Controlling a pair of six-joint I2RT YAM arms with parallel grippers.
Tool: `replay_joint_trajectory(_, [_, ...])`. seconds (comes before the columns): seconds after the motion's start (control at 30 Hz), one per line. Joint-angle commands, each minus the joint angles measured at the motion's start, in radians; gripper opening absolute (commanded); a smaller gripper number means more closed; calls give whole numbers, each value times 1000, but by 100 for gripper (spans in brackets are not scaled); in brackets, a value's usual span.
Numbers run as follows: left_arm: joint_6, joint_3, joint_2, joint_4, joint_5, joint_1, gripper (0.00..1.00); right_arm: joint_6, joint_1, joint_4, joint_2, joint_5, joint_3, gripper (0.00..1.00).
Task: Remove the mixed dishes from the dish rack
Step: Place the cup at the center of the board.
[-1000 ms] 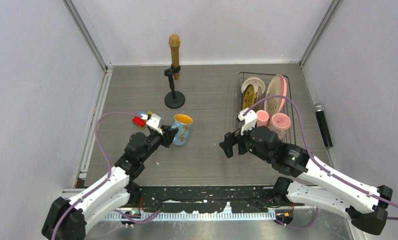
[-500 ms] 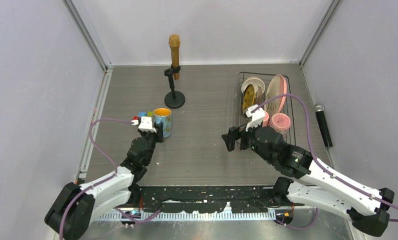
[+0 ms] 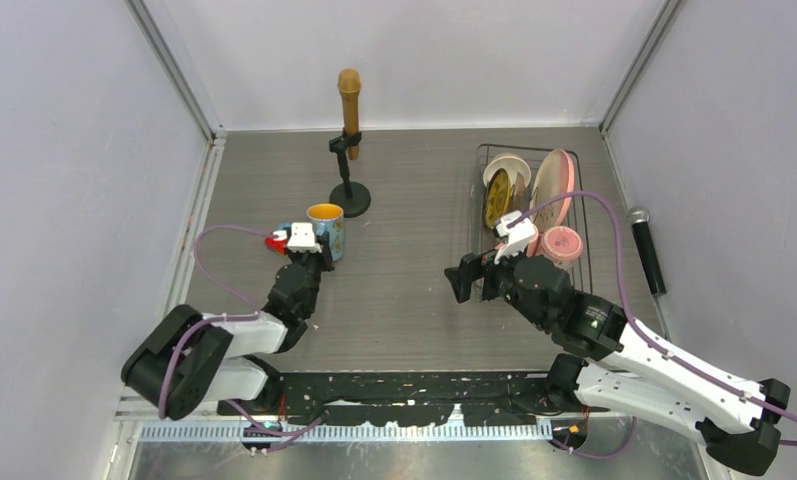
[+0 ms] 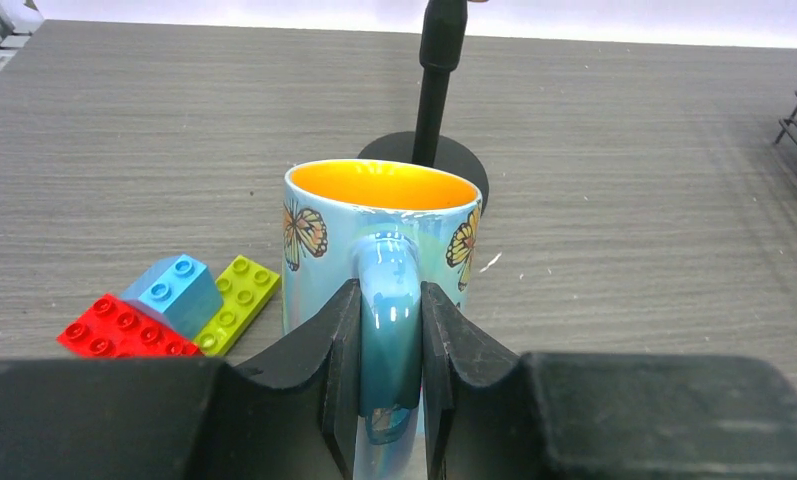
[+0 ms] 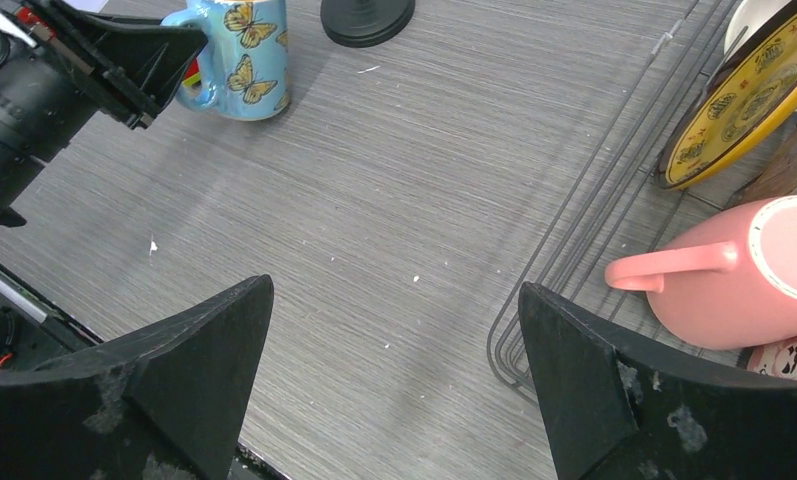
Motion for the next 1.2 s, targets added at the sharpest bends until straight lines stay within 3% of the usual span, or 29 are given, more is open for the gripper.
replay_joint_trajectory(0.0, [20, 71, 113, 301, -62, 0, 0, 15, -1, 51, -7, 13, -6, 100])
replay_joint_trajectory(0.23, [-21, 90, 211, 332, -115, 0, 1, 26, -1, 45, -15, 28, -15, 100])
replay_joint_trajectory(0.33, [-56, 72, 200, 330, -105, 0, 12, 25, -1, 51, -17, 32, -22, 100])
replay_joint_trajectory(0.4, [-80, 49, 179, 323, -95, 0, 25, 25, -1, 55, -16, 38, -25, 100])
replay_joint_trajectory(0.43, [-82, 41, 164, 312, -79, 0, 26, 23, 0, 59, -16, 44, -26, 100])
replay_joint_trajectory(0.57, [-106, 43, 64, 150, -58, 0, 26, 15, -1, 68, -13, 53, -27, 100])
replay_joint_trajectory(0.73, [-161, 100, -69, -206, -90, 0, 27, 7, -1, 80, -8, 33, -33, 100])
replay_joint_trajectory(0.9, [-193, 74, -100, -227, -127, 0, 28, 8, -1, 83, -2, 30, -32, 100])
replay_joint_trajectory(1.17, [-281, 46, -80, -273, -65, 0, 31, 12, -1, 79, -20, 28, -35, 100])
